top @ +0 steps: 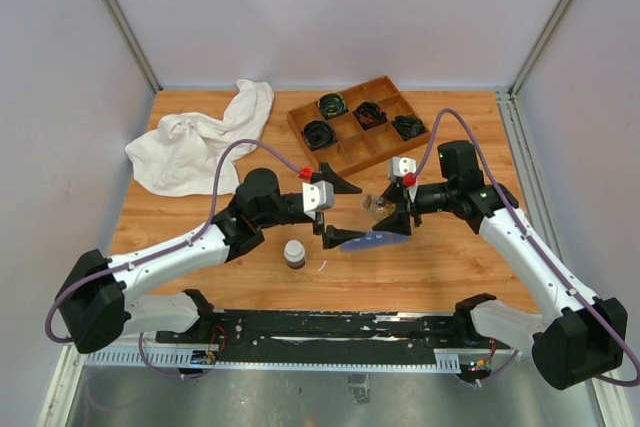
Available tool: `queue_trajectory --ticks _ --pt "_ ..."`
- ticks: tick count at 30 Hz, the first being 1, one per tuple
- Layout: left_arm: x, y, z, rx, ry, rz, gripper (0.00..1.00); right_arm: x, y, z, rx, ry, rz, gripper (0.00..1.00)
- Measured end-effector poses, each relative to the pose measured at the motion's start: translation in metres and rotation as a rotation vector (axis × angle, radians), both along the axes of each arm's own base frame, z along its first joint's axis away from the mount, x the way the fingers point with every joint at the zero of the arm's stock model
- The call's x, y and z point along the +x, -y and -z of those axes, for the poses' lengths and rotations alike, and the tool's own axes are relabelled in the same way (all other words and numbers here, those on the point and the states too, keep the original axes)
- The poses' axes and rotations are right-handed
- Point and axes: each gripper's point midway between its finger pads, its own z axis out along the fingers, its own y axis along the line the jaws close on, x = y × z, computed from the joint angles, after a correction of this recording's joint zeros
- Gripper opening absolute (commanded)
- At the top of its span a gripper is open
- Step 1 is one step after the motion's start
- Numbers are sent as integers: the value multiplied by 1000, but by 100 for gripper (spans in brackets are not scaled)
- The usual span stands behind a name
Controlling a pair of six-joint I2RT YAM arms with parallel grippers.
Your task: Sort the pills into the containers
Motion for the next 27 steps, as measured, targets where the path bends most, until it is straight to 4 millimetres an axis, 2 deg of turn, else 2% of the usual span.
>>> queue_trajectory --ticks 6,12,17,27 --pt "19 8 4 27 -1 -4 92 0 0 0 0 0 0 1" --pt "23 12 8 37 -12 -5 76 0 0 0 0 0 0 1" --pt "23 12 7 35 -21 -7 68 0 0 0 0 0 0 1" --pt "25 12 6 25 -34 -12 64 0 0 0 0 0 0 1"
